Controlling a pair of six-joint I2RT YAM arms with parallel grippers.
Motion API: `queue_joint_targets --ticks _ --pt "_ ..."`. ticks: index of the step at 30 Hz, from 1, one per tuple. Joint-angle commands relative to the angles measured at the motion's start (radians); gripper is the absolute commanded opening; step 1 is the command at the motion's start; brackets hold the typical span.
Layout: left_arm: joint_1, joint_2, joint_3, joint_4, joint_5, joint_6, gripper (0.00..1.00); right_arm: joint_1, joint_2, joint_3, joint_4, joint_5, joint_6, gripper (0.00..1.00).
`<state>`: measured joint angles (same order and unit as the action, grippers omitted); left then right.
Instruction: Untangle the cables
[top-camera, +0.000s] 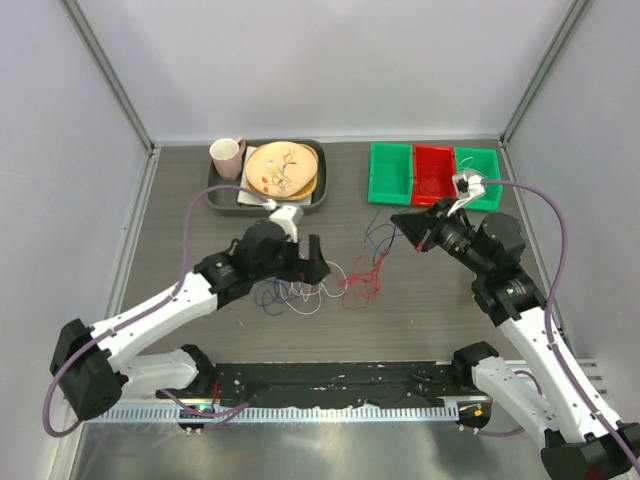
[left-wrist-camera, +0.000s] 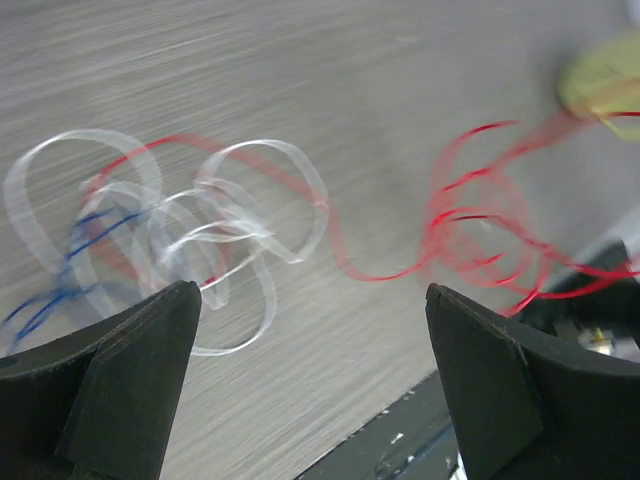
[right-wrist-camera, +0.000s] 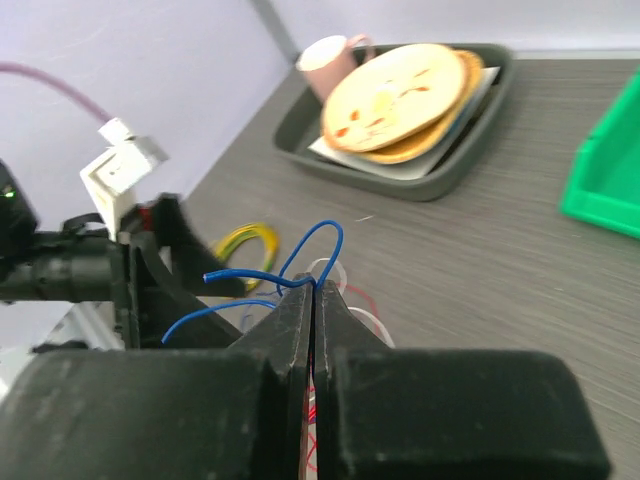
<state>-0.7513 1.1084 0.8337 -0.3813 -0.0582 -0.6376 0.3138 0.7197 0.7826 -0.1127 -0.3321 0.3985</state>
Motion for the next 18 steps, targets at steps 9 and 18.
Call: queue_joint_targets --ticks 9,18 --pt "-0.161 0.309 0.142 0.578 0.327 0.139 1.00 0.010 0.006 -0.043 0.280 -0.179 0.284 0.01" --pt "-0.177 0.427 0.186 0.734 0.363 0.095 1.00 0.010 -0.008 -0.059 0.329 -0.108 0.424 0.01"
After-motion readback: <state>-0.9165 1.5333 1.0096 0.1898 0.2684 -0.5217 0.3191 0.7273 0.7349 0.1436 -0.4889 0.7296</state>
